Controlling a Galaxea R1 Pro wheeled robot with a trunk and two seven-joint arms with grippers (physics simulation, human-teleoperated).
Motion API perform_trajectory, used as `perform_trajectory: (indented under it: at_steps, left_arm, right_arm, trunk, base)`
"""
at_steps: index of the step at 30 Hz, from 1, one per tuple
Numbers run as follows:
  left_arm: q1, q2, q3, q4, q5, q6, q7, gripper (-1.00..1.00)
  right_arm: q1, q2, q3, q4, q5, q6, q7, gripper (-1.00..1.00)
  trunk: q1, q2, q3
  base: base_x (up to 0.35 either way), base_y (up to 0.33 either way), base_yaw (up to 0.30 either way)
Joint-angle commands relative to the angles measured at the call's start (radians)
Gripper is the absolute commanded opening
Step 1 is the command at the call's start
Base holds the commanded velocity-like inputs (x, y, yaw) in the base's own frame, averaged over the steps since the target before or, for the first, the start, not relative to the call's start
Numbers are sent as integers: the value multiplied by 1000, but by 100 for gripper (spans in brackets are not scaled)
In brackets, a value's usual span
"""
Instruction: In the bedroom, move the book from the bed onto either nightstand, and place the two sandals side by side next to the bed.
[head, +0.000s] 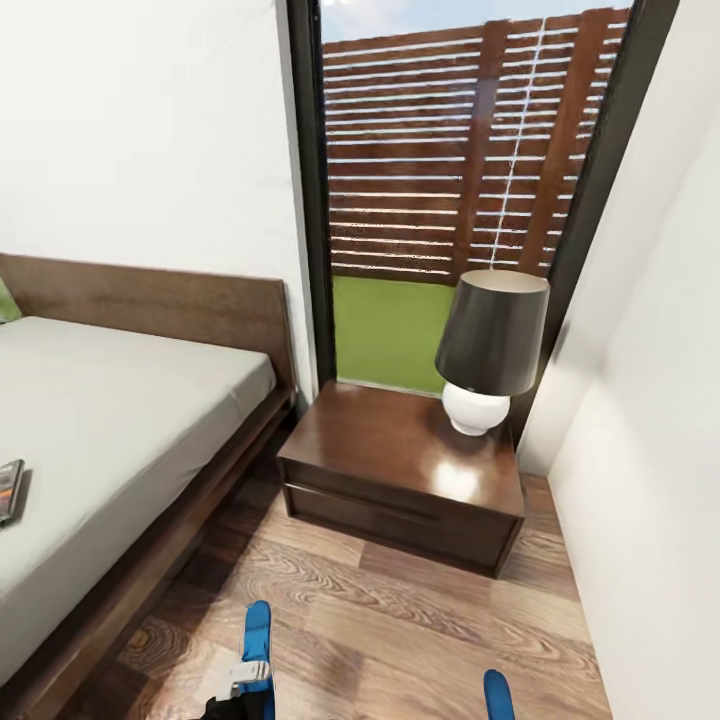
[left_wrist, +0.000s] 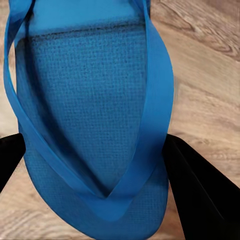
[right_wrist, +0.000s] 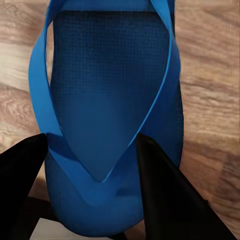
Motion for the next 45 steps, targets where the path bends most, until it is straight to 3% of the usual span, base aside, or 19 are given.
perform_trajectory:
  at_steps: [1,45]
  left_arm:
    - [-1,0,-2,1,8,-2,-4,-100]
    - [-1,0,-2,2,8,-2,-4,-100]
  right_arm:
    - [0,0,0,0,-10,4,4,-100]
    - [0,0,0,0,-7,4,4,-100]
  trunk:
    - [0,0,-1]
    - [0,0,-28]
  base:
    - [0,0,266]
    - [0,0,266]
